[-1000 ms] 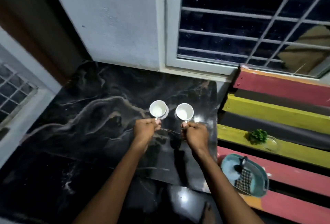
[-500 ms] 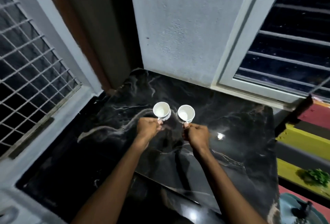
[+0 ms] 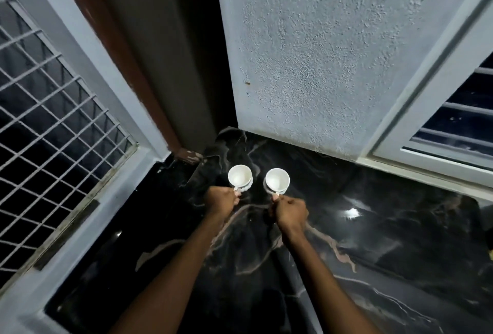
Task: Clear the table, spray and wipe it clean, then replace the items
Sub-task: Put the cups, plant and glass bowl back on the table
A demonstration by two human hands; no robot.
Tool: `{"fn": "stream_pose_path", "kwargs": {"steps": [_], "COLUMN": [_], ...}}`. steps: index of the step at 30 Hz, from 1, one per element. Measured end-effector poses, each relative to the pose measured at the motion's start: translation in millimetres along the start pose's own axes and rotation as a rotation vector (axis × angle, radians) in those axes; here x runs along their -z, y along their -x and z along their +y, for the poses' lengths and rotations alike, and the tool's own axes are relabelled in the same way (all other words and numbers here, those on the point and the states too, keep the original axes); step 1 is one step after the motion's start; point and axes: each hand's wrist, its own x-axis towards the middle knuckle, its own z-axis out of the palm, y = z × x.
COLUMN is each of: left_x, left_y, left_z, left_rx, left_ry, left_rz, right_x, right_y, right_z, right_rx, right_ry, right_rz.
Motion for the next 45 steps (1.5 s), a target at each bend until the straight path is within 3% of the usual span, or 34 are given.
{"fn": "stream_pose_path", "kwargs": {"steps": [12, 21, 36, 45], "left_x": [5, -8, -12, -3], "left_y": [-145, -214, -231, -213], "left_z": [11, 18, 23, 33], "left_rx": [0.023, 0.005, -0.038, -0.122], "left_ry": [-0.168, -0.162, -0.234, -0.539], "left_rz": [-0.126, -0.212, -0.253, -0.188], "right_x": [-96, -141, -155, -142], "right_y": [-75, -120, -133, -119], "right_z": [-25, -26, -21, -19], "right_rx": [-0.186, -0.259, -0.278, -0.242], "right_ry": [0.02, 0.01, -0.038, -0.088], "right_rz": [0.118, 0.217, 0.287, 0.269]}}
